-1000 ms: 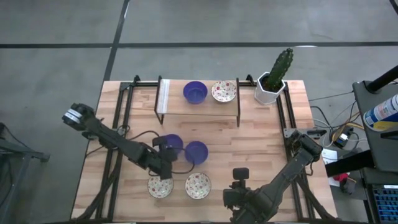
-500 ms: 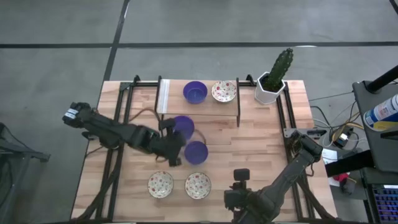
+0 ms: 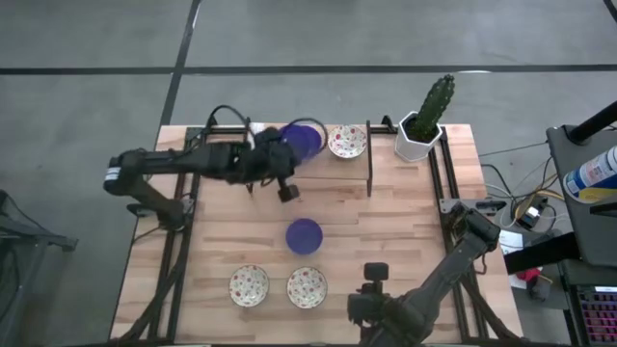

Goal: Pick & Place Mini bowls
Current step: Stack the left blue bowl on the blue bowl on the shelf, then stack the blue bowl on the blue bowls on the shelf

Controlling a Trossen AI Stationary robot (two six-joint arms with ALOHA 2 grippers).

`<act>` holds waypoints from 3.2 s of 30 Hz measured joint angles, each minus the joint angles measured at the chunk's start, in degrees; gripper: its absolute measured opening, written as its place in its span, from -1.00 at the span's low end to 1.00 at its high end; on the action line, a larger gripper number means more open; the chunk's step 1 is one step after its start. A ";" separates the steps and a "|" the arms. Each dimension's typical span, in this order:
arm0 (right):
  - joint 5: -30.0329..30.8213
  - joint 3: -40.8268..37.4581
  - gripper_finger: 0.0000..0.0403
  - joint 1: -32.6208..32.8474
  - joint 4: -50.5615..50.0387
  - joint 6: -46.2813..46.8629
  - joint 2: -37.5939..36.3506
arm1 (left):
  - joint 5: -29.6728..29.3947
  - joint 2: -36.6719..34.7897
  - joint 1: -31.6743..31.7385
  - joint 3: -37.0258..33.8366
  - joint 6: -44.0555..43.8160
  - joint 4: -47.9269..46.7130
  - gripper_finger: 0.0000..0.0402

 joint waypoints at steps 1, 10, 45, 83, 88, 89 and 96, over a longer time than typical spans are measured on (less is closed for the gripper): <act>-0.01 -0.49 -0.71 0.00 -0.01 0.13 0.00 | 0.93 0.53 1.29 0.12 0.99 0.68 -1.00; -0.08 -3.44 -0.71 -0.13 0.25 2.06 0.00 | 7.64 9.21 11.20 6.55 6.44 -2.81 -1.00; -0.17 -5.32 -0.71 1.03 2.76 6.78 0.00 | 13.85 20.11 14.15 18.90 -0.83 -14.35 -0.71; 0.00 -5.34 -0.71 1.14 3.04 6.19 0.00 | 3.05 18.32 12.10 16.58 2.06 -17.73 -0.56; 0.00 -5.34 -0.71 1.11 3.00 5.97 0.00 | -0.15 17.43 12.00 17.18 2.57 -17.75 -0.56; 0.00 -5.34 -0.71 1.14 3.02 5.97 0.00 | -0.14 16.81 11.89 17.30 2.54 -17.83 -0.56; 0.00 -5.34 -0.71 1.13 3.00 5.97 0.00 | 8.66 12.34 7.35 16.24 0.02 -18.13 -0.56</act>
